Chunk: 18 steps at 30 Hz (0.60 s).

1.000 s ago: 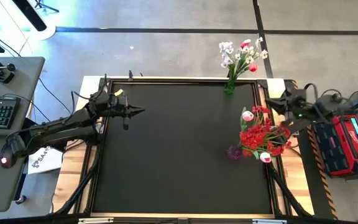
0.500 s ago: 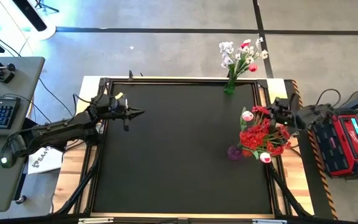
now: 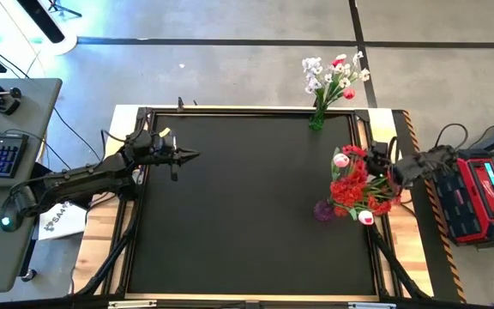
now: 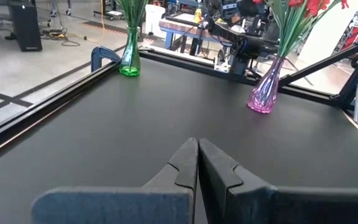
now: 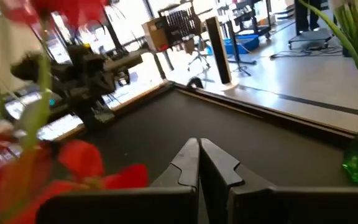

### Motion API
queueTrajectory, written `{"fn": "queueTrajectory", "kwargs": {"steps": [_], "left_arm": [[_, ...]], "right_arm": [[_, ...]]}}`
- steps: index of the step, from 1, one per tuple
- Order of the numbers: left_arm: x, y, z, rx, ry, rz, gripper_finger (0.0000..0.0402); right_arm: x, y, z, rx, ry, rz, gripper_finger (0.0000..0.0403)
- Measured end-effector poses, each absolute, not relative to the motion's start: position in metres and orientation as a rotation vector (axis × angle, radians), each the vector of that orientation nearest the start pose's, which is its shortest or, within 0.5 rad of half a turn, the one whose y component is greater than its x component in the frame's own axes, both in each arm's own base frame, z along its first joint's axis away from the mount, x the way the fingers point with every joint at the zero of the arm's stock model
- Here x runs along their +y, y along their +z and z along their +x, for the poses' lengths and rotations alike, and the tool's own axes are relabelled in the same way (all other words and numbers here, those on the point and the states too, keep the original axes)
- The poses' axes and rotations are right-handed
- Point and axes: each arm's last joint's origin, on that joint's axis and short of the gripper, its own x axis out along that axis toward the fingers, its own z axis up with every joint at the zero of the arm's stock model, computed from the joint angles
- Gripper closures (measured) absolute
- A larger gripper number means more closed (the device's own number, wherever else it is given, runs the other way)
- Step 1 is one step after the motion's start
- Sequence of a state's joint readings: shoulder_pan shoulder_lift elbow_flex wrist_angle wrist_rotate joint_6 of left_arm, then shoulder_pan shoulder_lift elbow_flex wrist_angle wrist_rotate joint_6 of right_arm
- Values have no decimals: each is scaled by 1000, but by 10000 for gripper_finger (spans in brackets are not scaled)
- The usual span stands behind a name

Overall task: Sort flowers into vase by color
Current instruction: Return to Home Position

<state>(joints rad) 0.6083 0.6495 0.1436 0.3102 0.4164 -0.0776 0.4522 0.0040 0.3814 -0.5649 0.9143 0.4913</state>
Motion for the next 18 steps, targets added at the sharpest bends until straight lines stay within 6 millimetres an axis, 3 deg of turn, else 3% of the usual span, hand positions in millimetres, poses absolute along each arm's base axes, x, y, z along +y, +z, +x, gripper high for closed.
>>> {"fn": "queueTrajectory", "kwargs": {"steps": [18], "left_arm": [[73,176,126,192,195,-152,401]], "right_arm": [[4,177,66,120,-661,229,403]]}}
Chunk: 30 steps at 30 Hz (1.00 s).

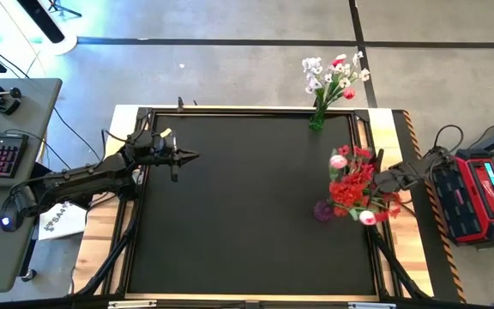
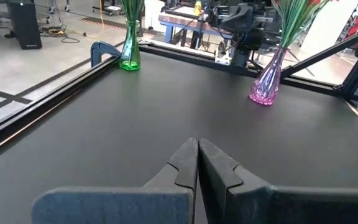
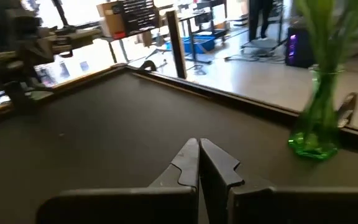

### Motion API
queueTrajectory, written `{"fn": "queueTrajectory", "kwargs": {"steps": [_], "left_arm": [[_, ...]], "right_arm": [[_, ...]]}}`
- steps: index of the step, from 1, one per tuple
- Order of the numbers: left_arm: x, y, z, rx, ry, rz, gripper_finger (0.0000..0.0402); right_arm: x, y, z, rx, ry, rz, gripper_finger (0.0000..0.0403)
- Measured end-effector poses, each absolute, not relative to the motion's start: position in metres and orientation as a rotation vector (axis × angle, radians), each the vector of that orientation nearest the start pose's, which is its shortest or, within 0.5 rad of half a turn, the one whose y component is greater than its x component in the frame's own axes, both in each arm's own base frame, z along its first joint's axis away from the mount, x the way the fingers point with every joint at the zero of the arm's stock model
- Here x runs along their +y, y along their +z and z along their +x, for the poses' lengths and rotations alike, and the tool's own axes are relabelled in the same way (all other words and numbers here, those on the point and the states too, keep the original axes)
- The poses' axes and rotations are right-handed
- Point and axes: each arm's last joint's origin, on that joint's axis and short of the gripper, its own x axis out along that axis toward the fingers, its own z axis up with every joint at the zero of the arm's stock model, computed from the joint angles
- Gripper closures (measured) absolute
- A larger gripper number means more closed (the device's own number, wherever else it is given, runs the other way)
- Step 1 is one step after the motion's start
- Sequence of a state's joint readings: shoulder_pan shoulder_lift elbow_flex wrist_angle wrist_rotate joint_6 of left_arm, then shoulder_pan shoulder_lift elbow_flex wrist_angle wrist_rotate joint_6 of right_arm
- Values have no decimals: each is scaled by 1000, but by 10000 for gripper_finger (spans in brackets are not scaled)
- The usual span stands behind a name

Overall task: Sort flowers into vase by color
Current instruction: Return to Home Position

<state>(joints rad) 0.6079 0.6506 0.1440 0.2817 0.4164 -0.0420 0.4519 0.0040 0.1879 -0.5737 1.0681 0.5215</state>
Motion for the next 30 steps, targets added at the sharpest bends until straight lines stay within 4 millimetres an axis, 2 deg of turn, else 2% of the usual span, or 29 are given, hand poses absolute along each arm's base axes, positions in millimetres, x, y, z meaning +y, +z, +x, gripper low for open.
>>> {"fn": "queueTrajectory", "kwargs": {"steps": [12,22,25,30], "left_arm": [[74,175,126,202,206,-162,402],[74,174,127,207,207,-169,402],[73,174,127,198,170,-206,401],[68,177,130,140,73,-140,402]], "right_arm": [[2,174,66,116,-726,198,403],[3,174,66,98,-711,273,403],[4,173,67,120,-664,284,403],[5,172,67,144,-625,274,403]]}}
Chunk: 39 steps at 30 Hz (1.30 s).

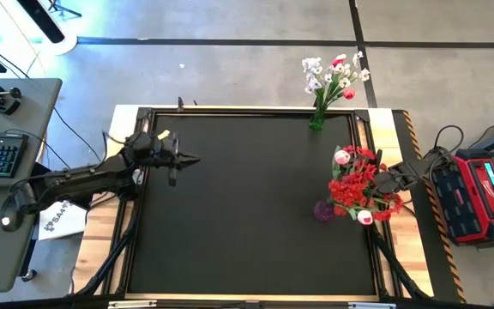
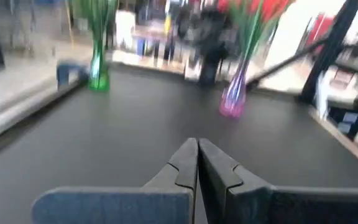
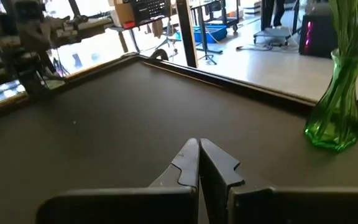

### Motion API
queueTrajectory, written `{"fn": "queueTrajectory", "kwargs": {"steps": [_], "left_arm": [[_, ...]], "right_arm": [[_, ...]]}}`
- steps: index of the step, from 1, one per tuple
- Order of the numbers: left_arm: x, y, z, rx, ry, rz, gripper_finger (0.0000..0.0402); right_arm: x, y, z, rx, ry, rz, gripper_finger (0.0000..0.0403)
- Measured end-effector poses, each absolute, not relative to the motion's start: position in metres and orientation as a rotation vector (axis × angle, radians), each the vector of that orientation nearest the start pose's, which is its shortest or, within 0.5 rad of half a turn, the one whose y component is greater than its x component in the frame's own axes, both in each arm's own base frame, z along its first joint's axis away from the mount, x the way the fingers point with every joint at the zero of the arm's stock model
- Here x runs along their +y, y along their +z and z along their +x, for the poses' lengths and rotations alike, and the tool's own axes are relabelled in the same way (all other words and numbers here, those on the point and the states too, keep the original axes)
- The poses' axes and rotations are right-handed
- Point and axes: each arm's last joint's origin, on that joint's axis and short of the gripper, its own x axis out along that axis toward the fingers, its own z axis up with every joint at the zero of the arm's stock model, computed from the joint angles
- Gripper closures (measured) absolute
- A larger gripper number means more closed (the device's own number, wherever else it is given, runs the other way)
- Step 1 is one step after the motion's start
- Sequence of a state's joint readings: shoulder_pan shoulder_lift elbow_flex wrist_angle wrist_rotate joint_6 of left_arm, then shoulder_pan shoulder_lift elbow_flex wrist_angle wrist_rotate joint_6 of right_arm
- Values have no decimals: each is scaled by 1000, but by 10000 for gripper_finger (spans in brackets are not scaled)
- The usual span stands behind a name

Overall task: Sort flowers into vase by color
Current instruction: Return to Home Position

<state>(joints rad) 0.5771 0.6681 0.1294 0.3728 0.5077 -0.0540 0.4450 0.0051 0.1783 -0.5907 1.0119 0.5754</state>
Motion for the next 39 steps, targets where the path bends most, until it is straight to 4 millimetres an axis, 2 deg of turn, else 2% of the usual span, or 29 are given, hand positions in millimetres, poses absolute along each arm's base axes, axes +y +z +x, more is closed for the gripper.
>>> {"fn": "queueTrajectory", "kwargs": {"steps": [5,17,20,26,28,32,34,39], "left_arm": [[64,170,127,33,193,-202,402],[23,164,137,53,96,-287,402],[19,162,132,109,101,-291,402],[16,175,113,231,111,-231,401],[15,183,103,214,117,-206,402],[14,182,87,173,157,-191,402],[14,181,85,138,174,-190,402],[15,173,89,183,186,-199,402]], "right_arm": [[5,173,67,161,-621,219,403],[5,173,67,177,-616,172,403],[5,173,67,177,-615,172,403],[5,173,67,177,-613,173,403],[5,173,67,180,-605,175,403],[6,172,68,185,-592,178,403],[5,172,68,185,-594,177,403],[5,175,68,158,-610,198,403]]}}
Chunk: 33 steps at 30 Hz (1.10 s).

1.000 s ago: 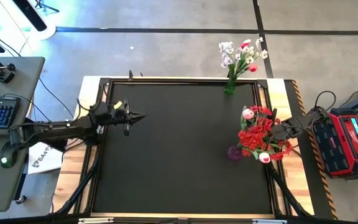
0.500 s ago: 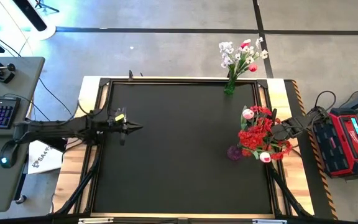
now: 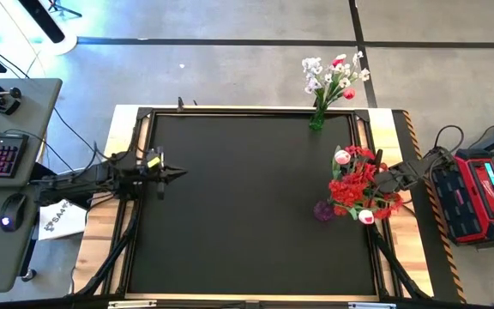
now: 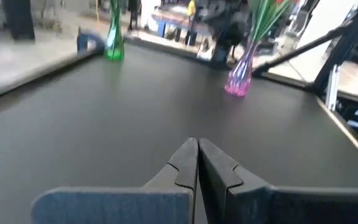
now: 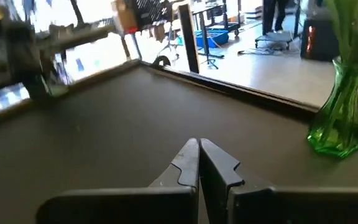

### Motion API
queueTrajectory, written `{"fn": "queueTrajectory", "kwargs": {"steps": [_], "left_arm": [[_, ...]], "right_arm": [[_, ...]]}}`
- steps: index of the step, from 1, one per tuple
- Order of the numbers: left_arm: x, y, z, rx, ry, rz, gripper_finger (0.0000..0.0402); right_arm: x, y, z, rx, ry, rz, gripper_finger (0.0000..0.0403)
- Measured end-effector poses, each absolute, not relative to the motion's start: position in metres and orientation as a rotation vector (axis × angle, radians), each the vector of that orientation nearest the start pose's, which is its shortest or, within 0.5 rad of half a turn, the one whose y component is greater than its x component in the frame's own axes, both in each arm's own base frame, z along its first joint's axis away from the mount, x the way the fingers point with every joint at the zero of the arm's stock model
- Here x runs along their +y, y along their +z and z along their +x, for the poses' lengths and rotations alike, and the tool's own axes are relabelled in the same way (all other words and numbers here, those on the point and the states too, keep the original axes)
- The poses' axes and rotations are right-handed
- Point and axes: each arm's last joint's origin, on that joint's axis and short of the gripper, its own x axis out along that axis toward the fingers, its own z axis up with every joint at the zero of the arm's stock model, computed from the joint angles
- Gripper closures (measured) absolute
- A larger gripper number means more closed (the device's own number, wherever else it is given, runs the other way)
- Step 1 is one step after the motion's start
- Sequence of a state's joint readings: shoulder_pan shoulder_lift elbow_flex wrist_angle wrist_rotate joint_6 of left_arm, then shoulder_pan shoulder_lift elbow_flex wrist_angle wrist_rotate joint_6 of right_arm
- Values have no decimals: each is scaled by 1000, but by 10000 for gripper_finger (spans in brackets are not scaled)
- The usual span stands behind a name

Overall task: Sort flowers into vase by color
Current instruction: Return to Home Position

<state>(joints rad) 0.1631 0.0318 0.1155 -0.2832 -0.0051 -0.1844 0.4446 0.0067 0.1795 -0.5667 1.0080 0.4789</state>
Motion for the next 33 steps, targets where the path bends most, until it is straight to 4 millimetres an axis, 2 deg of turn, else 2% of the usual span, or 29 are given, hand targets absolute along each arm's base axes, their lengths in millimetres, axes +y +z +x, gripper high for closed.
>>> {"fn": "queueTrajectory", "kwargs": {"steps": [2,7,16,25,33], "left_arm": [[15,168,89,206,192,-229,402],[15,168,90,203,204,-275,401],[15,168,90,199,205,-274,402],[15,168,90,199,205,-274,402],[15,168,90,199,204,-274,402]], "right_arm": [[5,177,68,118,-624,262,403],[5,192,71,-12,-675,291,403],[7,221,72,-142,-574,175,403],[5,211,74,-69,-556,140,403],[2,205,75,-26,-612,117,403]]}}
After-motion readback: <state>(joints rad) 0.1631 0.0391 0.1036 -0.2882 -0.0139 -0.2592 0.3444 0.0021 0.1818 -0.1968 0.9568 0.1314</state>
